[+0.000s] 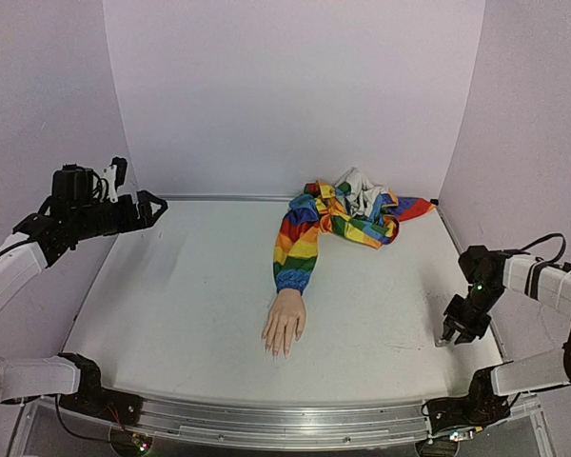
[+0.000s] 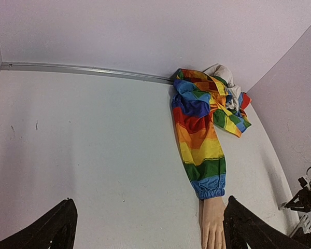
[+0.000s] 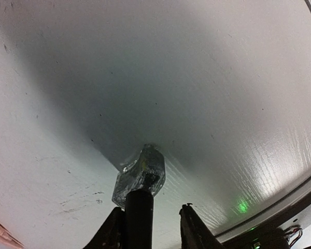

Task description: Paint the nails

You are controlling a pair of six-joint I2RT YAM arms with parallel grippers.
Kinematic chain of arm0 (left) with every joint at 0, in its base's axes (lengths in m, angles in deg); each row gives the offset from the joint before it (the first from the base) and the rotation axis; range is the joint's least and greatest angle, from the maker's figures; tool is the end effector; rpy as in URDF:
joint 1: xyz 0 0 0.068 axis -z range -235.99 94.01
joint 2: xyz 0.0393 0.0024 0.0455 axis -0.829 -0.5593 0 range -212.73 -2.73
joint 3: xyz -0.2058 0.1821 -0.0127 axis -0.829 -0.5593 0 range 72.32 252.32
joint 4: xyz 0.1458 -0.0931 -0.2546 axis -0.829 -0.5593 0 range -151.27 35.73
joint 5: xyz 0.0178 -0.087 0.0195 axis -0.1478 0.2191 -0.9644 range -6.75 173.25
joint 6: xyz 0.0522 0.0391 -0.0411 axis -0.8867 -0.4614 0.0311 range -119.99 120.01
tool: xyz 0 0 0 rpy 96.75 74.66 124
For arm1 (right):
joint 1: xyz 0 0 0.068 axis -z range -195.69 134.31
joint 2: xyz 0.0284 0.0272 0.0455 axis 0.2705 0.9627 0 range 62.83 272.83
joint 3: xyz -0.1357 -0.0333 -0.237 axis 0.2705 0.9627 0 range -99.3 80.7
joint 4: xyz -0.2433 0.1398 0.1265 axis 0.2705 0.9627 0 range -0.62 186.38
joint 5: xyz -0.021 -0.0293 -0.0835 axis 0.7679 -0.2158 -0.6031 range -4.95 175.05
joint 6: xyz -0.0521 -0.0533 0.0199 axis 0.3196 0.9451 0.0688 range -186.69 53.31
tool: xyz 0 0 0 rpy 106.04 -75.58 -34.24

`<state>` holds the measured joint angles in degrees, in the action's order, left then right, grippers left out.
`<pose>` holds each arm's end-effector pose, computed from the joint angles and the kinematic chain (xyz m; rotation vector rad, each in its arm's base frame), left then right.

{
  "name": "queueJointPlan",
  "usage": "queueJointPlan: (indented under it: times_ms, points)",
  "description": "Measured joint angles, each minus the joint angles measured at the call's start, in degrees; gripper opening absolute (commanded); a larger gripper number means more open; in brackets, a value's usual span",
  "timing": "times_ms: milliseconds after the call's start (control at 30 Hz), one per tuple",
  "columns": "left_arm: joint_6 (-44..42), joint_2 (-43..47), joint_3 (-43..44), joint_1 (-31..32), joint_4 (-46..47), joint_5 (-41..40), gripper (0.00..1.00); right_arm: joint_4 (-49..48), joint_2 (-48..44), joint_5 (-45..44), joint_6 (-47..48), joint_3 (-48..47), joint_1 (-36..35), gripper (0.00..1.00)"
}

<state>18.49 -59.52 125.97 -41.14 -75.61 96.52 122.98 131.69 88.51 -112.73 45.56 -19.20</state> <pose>0.2826 -0.0905 0.3230 0.0879 2.0355 -0.6014 0.2548 0.0196 0.1199 0.9966 2.6067 0.3109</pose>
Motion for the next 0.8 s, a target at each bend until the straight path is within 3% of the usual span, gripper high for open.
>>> queueJointPlan:
  times_ms: [333,633,800]
  points:
    - [0.7,-0.7,0.0,0.0,0.9,0.6,0.99,0.0,1.1,-0.1,0.2,-1.6,0.0,0.01]
    - [2.4,-3.8,0.0,0.3,1.2,5.0,0.99,-1.0,1.3,5.5,7.9,-7.2,-2.4,0.0]
    - [4.4,-9.7,0.9,0.7,1.7,11.4,1.0,-5.5,5.6,11.0,17.4,-16.5,-13.4,0.0]
